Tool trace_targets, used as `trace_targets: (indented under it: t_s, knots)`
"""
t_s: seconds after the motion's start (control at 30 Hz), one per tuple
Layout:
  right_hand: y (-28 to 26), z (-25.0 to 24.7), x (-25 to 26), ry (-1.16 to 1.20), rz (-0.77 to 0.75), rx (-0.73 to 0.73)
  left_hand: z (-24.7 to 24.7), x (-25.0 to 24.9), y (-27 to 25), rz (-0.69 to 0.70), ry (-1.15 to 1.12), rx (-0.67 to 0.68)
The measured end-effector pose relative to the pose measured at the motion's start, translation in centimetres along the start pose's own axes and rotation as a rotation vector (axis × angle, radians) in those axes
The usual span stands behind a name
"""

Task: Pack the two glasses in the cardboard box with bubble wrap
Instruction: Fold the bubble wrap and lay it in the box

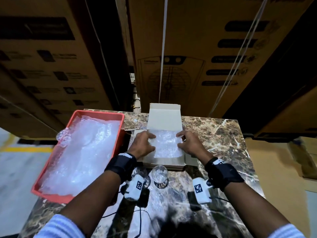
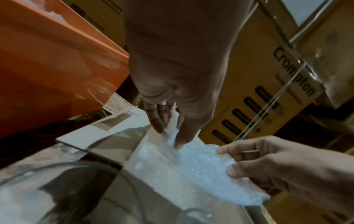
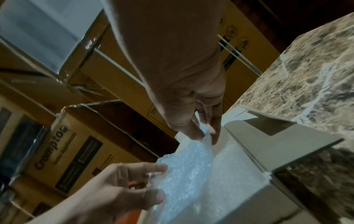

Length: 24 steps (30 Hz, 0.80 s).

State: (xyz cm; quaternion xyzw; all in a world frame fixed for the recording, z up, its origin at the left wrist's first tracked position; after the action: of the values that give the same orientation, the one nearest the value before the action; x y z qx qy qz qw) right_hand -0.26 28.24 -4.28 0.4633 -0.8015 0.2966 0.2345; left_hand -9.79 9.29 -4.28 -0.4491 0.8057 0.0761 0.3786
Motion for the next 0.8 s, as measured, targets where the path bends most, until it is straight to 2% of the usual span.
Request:
trace_targets:
  t_s: [0.13,0.27,0.6,0.7,0.8]
  knots:
    - [0.5,2.3,-0.3,-0.129,0.025,0.03,1.6,1.2,0.3,-0.014,0.142,0.098]
    - [0.8,3.9,0.3,-0.251,0.003,0.046,3.0,2.1,0.8,0.037,0.29,0.12]
    - [0.8,6.9,-0.2,-0.489,-0.017,0.129,5.5,1.1,0.8,0.186,0.836,0.21]
    - [0.6,7.4,0.1,-0.571,-0.006,0.164,5.6,0.5,0.9,0.209,0.949,0.186]
    - [0.3,7.2,1.3,-0.695,0.006,0.126,4.8,-0.2,1.3,0.22,0.938,0.107]
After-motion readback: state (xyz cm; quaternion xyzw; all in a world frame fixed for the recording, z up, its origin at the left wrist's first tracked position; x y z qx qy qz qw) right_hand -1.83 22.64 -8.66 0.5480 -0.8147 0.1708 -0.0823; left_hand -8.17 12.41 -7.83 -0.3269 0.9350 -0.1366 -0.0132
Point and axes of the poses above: each hand's wrist, its own y-axis towards the middle knuckle, its own z-axis out of the palm, x = y × z, the point moved 10 cm from there along y, towards the middle knuckle, and after that the axes turned 1 degree about y, right-handed, at the moved point
